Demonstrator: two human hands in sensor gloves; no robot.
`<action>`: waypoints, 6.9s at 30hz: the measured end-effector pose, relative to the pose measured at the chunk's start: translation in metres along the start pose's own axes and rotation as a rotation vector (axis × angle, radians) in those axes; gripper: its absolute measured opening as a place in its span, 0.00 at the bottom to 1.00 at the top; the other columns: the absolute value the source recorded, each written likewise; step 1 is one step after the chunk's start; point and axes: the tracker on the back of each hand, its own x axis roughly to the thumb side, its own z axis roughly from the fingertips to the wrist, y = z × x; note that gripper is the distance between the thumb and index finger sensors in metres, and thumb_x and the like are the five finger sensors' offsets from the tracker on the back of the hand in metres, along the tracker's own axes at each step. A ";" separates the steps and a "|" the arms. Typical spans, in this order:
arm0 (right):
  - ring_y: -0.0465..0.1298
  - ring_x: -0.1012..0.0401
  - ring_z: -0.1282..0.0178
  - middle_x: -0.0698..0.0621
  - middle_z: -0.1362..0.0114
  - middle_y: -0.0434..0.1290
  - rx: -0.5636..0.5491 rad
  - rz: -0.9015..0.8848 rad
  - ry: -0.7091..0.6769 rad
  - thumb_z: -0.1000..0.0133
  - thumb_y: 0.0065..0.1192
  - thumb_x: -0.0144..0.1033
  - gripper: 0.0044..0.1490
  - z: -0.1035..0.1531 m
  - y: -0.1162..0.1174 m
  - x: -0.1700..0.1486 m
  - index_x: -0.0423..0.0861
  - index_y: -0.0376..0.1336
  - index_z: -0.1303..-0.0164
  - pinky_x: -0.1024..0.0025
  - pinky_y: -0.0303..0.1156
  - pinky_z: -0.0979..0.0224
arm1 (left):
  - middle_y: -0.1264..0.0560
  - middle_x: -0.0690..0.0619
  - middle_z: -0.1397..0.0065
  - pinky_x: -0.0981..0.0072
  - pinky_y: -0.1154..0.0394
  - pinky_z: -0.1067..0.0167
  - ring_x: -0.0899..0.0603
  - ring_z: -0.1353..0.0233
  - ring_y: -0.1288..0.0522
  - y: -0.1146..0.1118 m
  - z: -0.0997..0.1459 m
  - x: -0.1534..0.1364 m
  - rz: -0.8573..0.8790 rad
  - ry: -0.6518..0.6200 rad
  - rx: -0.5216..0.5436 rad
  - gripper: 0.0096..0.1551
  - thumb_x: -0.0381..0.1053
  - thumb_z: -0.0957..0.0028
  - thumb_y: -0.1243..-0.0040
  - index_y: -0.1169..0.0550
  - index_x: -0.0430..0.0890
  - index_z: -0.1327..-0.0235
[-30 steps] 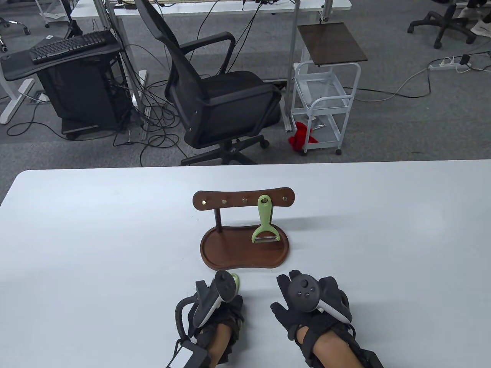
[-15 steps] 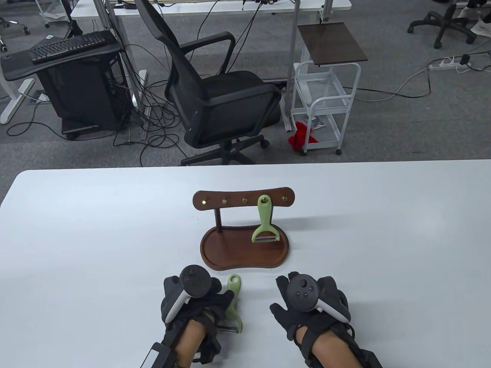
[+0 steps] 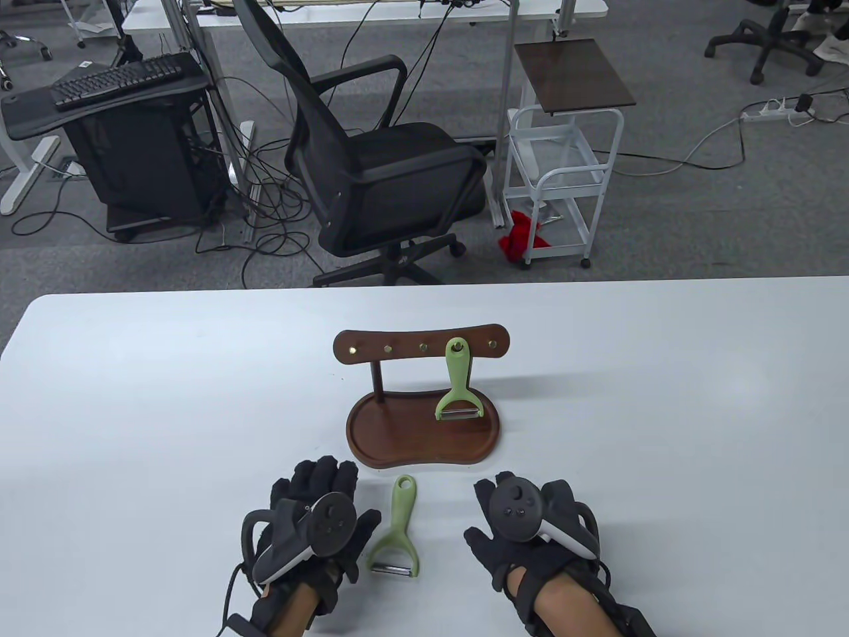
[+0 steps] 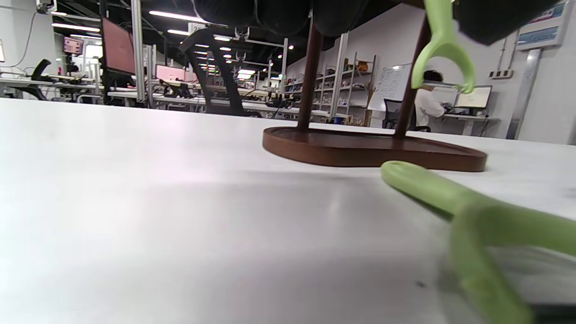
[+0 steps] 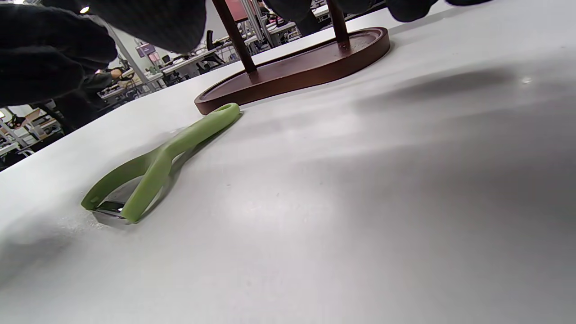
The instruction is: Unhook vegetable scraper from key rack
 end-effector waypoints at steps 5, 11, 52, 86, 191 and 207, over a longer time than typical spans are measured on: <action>0.48 0.31 0.24 0.34 0.18 0.42 -0.005 0.019 0.013 0.45 0.53 0.53 0.46 -0.001 0.004 0.000 0.43 0.44 0.23 0.30 0.50 0.31 | 0.54 0.40 0.16 0.14 0.56 0.34 0.23 0.17 0.55 0.001 0.002 0.007 -0.015 -0.014 0.007 0.48 0.69 0.46 0.46 0.46 0.49 0.19; 0.47 0.31 0.24 0.34 0.18 0.42 -0.013 0.040 0.012 0.45 0.53 0.53 0.47 -0.003 0.009 0.004 0.43 0.43 0.23 0.30 0.49 0.30 | 0.57 0.40 0.16 0.13 0.61 0.35 0.22 0.17 0.59 -0.010 -0.003 -0.002 -0.023 0.018 -0.082 0.49 0.70 0.46 0.48 0.48 0.50 0.18; 0.67 0.41 0.37 0.36 0.27 0.56 -0.265 0.138 0.321 0.47 0.55 0.53 0.43 -0.063 -0.056 0.054 0.40 0.49 0.29 0.47 0.68 0.42 | 0.55 0.39 0.16 0.17 0.55 0.33 0.21 0.18 0.56 -0.015 -0.014 -0.016 0.078 0.071 -0.157 0.46 0.66 0.44 0.48 0.47 0.47 0.19; 0.70 0.45 0.42 0.40 0.30 0.62 -0.551 -0.081 0.527 0.52 0.66 0.59 0.43 -0.111 -0.075 0.040 0.43 0.58 0.37 0.54 0.70 0.47 | 0.55 0.39 0.17 0.18 0.54 0.33 0.20 0.19 0.54 -0.017 -0.016 -0.008 0.121 0.063 -0.153 0.48 0.66 0.44 0.48 0.52 0.47 0.19; 0.77 0.49 0.61 0.38 0.45 0.74 -0.004 0.169 0.310 0.49 0.60 0.58 0.35 -0.042 0.033 0.026 0.38 0.69 0.49 0.60 0.75 0.63 | 0.53 0.38 0.18 0.18 0.55 0.33 0.22 0.19 0.53 -0.025 -0.004 -0.015 0.101 0.093 -0.196 0.45 0.63 0.43 0.48 0.49 0.46 0.19; 0.76 0.49 0.58 0.39 0.44 0.72 -0.016 0.214 0.351 0.48 0.60 0.58 0.35 -0.042 0.038 0.030 0.40 0.66 0.47 0.60 0.74 0.62 | 0.53 0.38 0.17 0.18 0.55 0.33 0.22 0.19 0.53 -0.030 -0.006 -0.013 0.096 0.093 -0.208 0.45 0.63 0.43 0.48 0.49 0.46 0.19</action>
